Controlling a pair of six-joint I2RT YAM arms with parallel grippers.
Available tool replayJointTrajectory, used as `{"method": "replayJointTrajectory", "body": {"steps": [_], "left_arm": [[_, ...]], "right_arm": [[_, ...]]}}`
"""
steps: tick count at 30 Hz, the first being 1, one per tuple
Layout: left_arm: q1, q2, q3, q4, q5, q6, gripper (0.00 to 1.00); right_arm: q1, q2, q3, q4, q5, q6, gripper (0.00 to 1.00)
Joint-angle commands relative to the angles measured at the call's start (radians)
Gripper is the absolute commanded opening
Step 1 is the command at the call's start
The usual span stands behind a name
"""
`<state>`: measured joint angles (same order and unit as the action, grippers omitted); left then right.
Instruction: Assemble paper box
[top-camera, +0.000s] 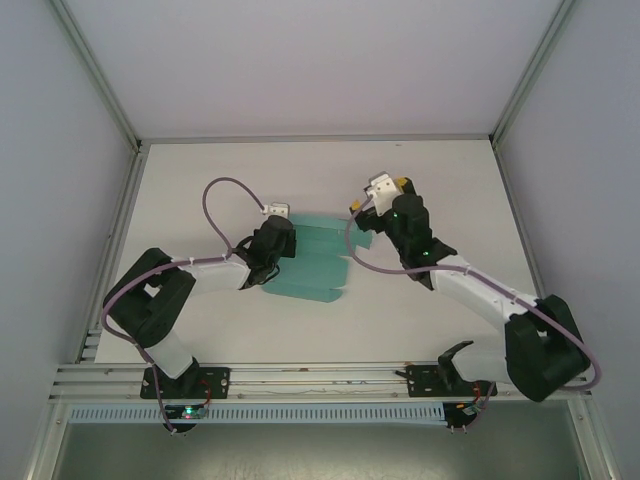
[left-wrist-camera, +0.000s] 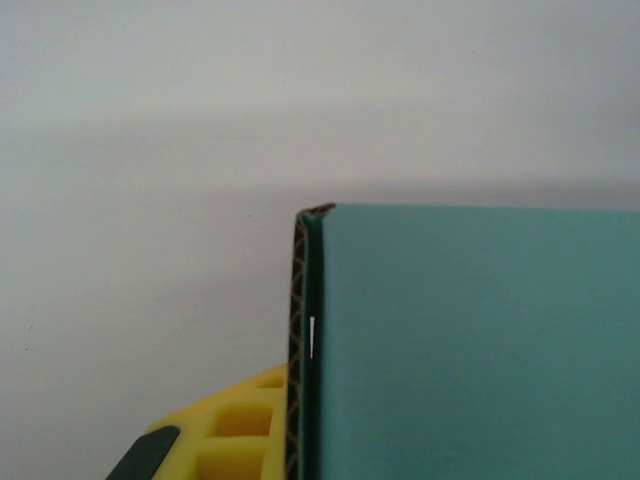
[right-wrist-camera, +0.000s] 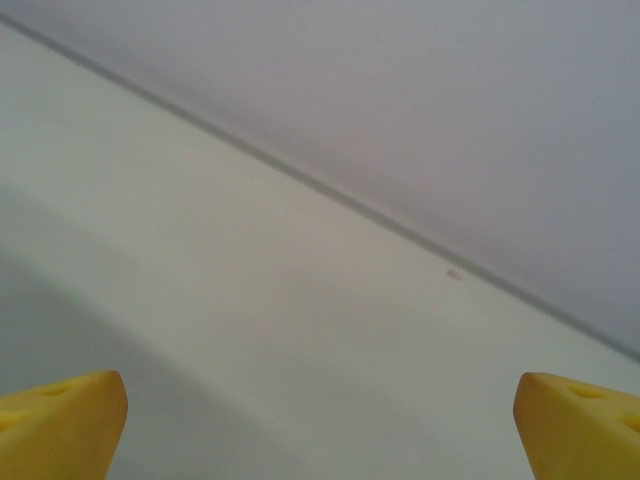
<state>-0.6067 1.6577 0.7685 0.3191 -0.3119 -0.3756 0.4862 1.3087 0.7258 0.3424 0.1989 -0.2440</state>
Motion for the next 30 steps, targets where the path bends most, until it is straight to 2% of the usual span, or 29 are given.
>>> {"method": "replayJointTrajectory", "body": {"steps": [1,7,12,16,20,22,24,26,27,30], "left_arm": [[0.009,-0.038,0.001,-0.039,-0.006,-0.031,0.0],[0.008,-0.047,0.056,-0.135,0.007,-0.104,0.0],[0.0,-0.064,0.055,-0.098,0.073,-0.152,0.0],[0.0,-0.065,0.086,-0.13,0.089,-0.233,0.0],[0.0,-0.072,0.106,-0.128,0.136,-0.292,0.0],[-0.005,-0.081,0.114,-0.137,0.144,-0.294,0.0],[-0.01,-0.094,0.118,-0.15,0.132,-0.308,0.0],[-0.013,-0.103,0.118,-0.152,0.136,-0.331,0.0],[-0.015,-0.106,0.115,-0.147,0.146,-0.332,0.0],[-0.025,-0.114,0.133,-0.183,0.137,-0.342,0.0]], "right_arm": [[0.002,0.052,0.017,-0.052,-0.065,0.077,0.98],[0.024,0.106,-0.053,0.066,-0.08,0.127,0.98],[0.083,0.192,-0.063,0.244,0.001,0.197,0.98],[0.183,0.26,-0.079,0.447,0.219,0.302,0.98],[0.26,0.329,-0.136,0.735,0.435,0.444,0.98],[0.305,0.371,-0.128,0.827,0.483,0.394,0.98],[0.361,0.4,-0.09,0.848,0.666,0.384,0.98],[0.408,0.433,-0.041,0.867,0.903,0.418,0.98],[0.422,0.448,-0.03,0.901,0.947,0.413,0.98],[0.436,0.467,-0.005,0.937,0.972,0.418,0.98]]}}
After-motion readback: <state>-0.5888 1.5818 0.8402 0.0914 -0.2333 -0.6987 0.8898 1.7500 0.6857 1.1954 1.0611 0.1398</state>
